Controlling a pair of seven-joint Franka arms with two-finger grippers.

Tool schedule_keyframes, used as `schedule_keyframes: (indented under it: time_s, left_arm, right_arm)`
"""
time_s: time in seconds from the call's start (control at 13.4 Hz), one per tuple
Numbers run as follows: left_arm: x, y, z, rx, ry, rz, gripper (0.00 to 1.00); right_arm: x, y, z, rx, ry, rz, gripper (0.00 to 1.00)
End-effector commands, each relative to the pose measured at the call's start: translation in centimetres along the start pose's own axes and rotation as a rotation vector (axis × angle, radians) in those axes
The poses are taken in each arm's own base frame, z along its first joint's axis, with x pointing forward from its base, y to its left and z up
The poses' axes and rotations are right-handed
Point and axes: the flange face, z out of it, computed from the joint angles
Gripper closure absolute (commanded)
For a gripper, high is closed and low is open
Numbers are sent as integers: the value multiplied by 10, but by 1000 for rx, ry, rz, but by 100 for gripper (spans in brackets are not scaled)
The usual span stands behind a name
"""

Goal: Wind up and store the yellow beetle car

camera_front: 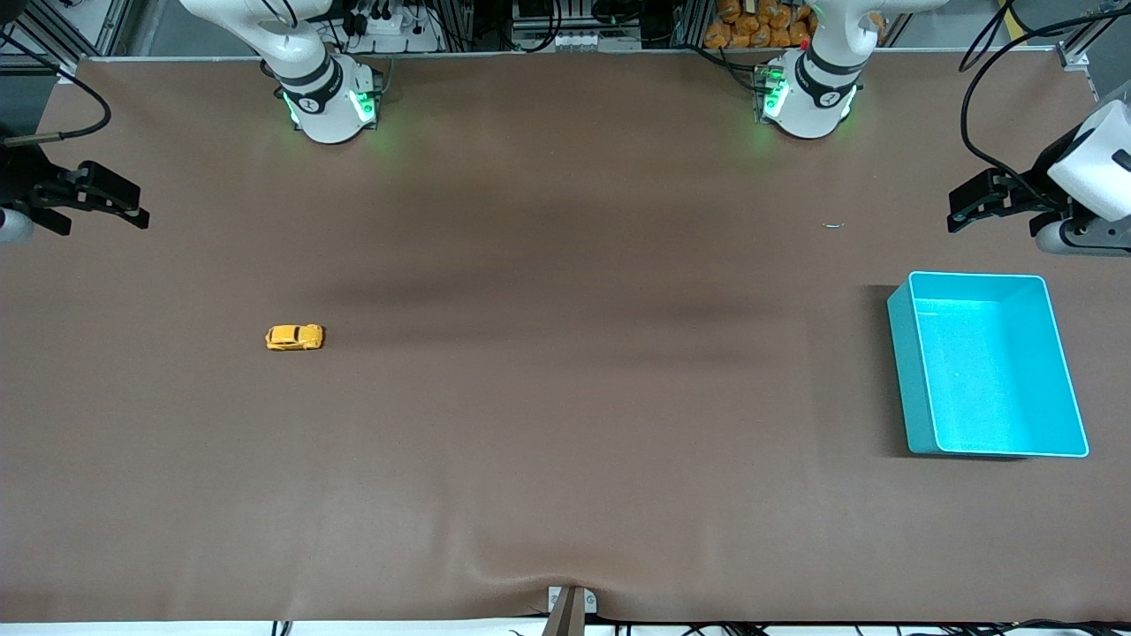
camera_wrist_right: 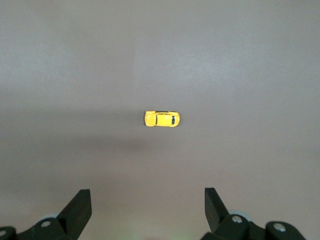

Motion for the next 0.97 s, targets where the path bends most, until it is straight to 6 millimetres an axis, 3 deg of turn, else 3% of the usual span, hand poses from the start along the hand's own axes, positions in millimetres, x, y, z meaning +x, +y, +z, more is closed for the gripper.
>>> schedule_keyframes:
  time_s: [0.0,0.9]
  left_arm:
    - [-6,1,-4,-20,14,-9,0]
    - [-5,1,-2,-20,14,0,0]
  right_arm:
    - [-8,1,-5,-6,0,-8,0]
    - [-6,0,-3,0,-4,-9,0]
